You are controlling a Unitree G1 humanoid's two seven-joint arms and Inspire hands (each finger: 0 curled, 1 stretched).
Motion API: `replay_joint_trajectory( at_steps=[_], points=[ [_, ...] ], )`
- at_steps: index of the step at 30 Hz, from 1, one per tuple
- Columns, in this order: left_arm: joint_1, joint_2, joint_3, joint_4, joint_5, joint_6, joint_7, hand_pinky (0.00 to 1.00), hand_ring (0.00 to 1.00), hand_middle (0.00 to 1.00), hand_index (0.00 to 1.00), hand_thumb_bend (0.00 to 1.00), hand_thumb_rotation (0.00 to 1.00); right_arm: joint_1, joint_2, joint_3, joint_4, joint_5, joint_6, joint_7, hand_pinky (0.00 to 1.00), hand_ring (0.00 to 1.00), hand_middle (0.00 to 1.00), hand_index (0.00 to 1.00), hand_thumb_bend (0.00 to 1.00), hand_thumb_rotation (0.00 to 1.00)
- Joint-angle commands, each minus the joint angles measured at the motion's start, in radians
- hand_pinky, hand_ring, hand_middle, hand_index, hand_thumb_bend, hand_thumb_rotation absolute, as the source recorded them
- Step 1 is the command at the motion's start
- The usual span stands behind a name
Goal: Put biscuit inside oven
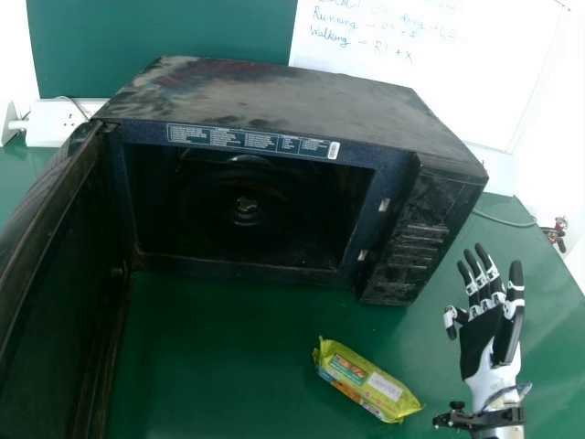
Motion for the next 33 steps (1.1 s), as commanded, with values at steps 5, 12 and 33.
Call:
replay_joint_trajectory(
  at_steps=[5,12,33],
  points=[
    [0.011,0.018,0.012,-0.026,-0.012,0.037,-0.005,1.0,1.0,1.0,1.0,1.0,1.0,0.0,-0.004,-0.001,-0.002,-0.001,0.002,-0.003,0.0,1.0,0.97,1.0,0.88,1.0],
    [0.017,0.017,0.013,-0.046,-0.008,0.059,0.004,1.0,1.0,1.0,1.0,1.0,1.0,-0.003,-0.005,0.0,-0.001,-0.003,-0.003,-0.001,0.0,1.0,0.97,1.0,0.89,1.0],
    [0.015,0.008,0.008,-0.053,0.007,0.057,0.015,0.99,0.93,0.95,0.97,1.0,0.69,0.127,-0.452,-0.09,-0.195,-0.295,-0.004,0.286,0.0,1.0,0.98,1.0,0.9,0.98]
  ],
)
